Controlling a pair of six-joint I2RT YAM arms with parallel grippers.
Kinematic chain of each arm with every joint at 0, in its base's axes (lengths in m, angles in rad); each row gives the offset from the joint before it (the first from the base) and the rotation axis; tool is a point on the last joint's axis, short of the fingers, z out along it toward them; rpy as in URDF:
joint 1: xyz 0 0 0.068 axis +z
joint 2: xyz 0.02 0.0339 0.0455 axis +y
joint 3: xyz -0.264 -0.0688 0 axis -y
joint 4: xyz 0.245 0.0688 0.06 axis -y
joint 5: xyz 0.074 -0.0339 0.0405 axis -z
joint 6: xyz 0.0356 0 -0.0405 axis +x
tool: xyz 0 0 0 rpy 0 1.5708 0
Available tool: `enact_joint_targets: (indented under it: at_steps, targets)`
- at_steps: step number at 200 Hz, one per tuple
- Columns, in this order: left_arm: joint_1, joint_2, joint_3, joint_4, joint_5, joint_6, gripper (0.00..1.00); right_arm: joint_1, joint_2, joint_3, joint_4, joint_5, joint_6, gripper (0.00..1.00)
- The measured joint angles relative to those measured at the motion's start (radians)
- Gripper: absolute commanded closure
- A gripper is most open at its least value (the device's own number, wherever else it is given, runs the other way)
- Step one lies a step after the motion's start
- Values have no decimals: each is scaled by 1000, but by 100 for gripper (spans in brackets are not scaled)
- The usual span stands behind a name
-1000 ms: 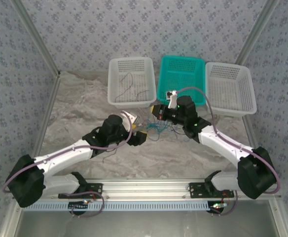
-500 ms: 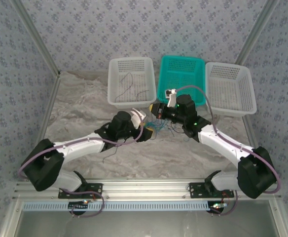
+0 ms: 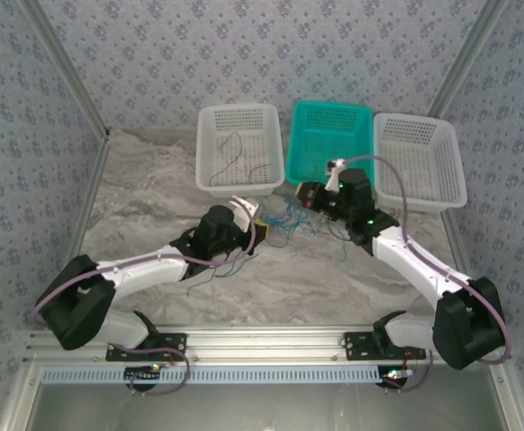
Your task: Untangle the cables
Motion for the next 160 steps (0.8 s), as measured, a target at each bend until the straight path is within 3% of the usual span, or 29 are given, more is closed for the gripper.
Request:
enact_joint_targets:
  at_steps: [26,67,103,132,160]
  targets:
    - [-14,-141,-46,0,-36,-28,100,-80,-40,-64,-83,-64,35,100]
    - [-19,-375,-142,-96,-60,-84,100,-87,-130,-84,-134,-229,60,100]
    - [71,-580,-171,-260,-58,-139,100,-96,-159,-103,-141,-285,87,100]
    - [256,-726,-193,-518,-259,-169,100,-309,-165,-130,-202,25,100,100]
    - [305,-763,-193,-665,-336,-184,100,-332,-173,-145,-257,153,107,100]
